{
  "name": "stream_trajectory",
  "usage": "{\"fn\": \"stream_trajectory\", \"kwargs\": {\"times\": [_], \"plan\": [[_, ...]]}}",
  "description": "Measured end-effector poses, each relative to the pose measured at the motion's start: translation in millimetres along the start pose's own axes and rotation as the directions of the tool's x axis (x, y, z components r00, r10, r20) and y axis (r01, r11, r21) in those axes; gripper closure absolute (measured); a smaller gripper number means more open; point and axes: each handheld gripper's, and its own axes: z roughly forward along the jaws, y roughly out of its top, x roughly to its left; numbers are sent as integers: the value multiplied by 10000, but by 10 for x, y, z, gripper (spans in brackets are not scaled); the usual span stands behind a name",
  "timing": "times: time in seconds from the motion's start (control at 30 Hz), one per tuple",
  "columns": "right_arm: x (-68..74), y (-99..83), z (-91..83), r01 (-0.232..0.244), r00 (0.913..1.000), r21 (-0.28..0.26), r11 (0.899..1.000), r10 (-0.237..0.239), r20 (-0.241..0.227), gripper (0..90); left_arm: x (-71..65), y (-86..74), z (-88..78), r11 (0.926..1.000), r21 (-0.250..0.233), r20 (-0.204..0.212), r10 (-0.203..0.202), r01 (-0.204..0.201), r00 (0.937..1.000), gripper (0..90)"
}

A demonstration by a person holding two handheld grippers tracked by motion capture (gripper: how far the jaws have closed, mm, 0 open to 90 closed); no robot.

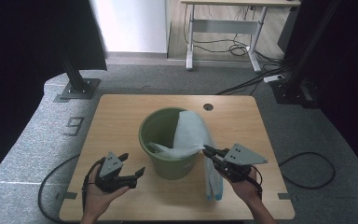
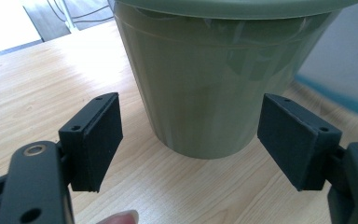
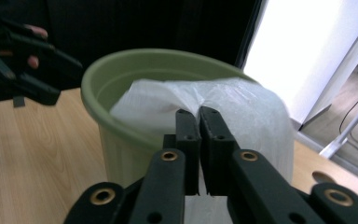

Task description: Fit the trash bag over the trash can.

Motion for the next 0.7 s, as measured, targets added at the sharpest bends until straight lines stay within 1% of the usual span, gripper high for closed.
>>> {"fn": "stream_trajectory", "kwargs": {"times": [0.07, 0.1, 0.13, 0.2, 0.23, 0.27, 0.3, 0.33, 0.37, 0.4, 0.43, 0.47, 0.5, 0.53, 0.6, 0.63, 0.7], "plan": [[8, -28, 15, -42, 10000, 53, 10000, 42, 6, 825, -1, -4, -3, 10000, -3, -40, -2, 2, 10000, 218], [25, -76, 41, -165, 9998, 113, 9998, 166, -107, 761, -4, -5, -6, 10000, -30, -48, 3, -3, 10000, 218], [40, -99, 47, -153, 9998, 106, 9998, 154, -92, 708, -6, -5, -10, 10000, -60, -29, 8, -8, 10000, 218], [74, -151, 39, -132, 9999, -13, 9999, 132, 69, 566, -5, -7, -15, 10000, -79, -8, 22, -22, 10000, 218], [74, -151, 39, -132, 9999, -13, 9999, 132, 69, 566, 0, -13, -20, 10000, -100, 23, 2, -2, 10000, 218], [90, -181, 18, -178, 9995, -103, 9998, 180, 246, 509, 10, -24, -26, 9999, -124, 25, -37, 37, 10000, 218], [110, -223, -20, -390, 9983, -302, 9988, 403, 412, 433, 21, -33, -29, 9999, -131, -9, -78, 78, 10000, 219], [130, -284, -84, -766, 9957, -565, 9955, 793, 471, 373, 29, -40, -31, 9999, -124, -45, -114, 114, 9999, 220], [141, -317, -120, -950, 9939, -655, 9933, 983, 495, 354, 38, -47, -35, 9998, -127, -84, -148, 147, 9999, 220], [155, -355, -154, -1163, 9919, -767, 9902, 1198, 419, 335, 45, -52, -41, 9998, -133, -102, -163, 162, 9998, 220], [155, -355, -154, -1163, 9919, -767, 9902, 1198, 419, 335, 48, -55, -48, 9997, -152, -127, -184, 182, 9997, 220], [175, -395, -180, -1321, 9898, -796, 9880, 1358, 429, 315, 48, -58, -56, 9997, -181, -147, -181, 178, 9997, 220], [204, -454, -202, -1328, 9891, -771, 9881, 1372, 538, 297, 46, -59, -60, 9996, -200, -156, -181, 178, 9997, 220], [242, -554, -206, -1435, 9866, -743, 9869, 1485, 671, 269, 43, -62, -68, 9996, -223, -163, -160, 156, 9997, 220], [266, -675, -167, -1626, 9823, -552, 9851, 1669, 853, 248, 41, -63, -66, 9996, -216, -166, -159, 155, 9997, 220], [266, -675, -167, -1626, 9823, -552, 9851, 1669, 853, 248, 41, -63, -66, 9996, -216, -166, -159, 155, 9997, 220], [280, -802, -101, -1946, 9740, -362, 9802, 1974, 1112, 234, 33, -61, -63, 9997, -200, -163, -128, 124, 9998, 220]]}}
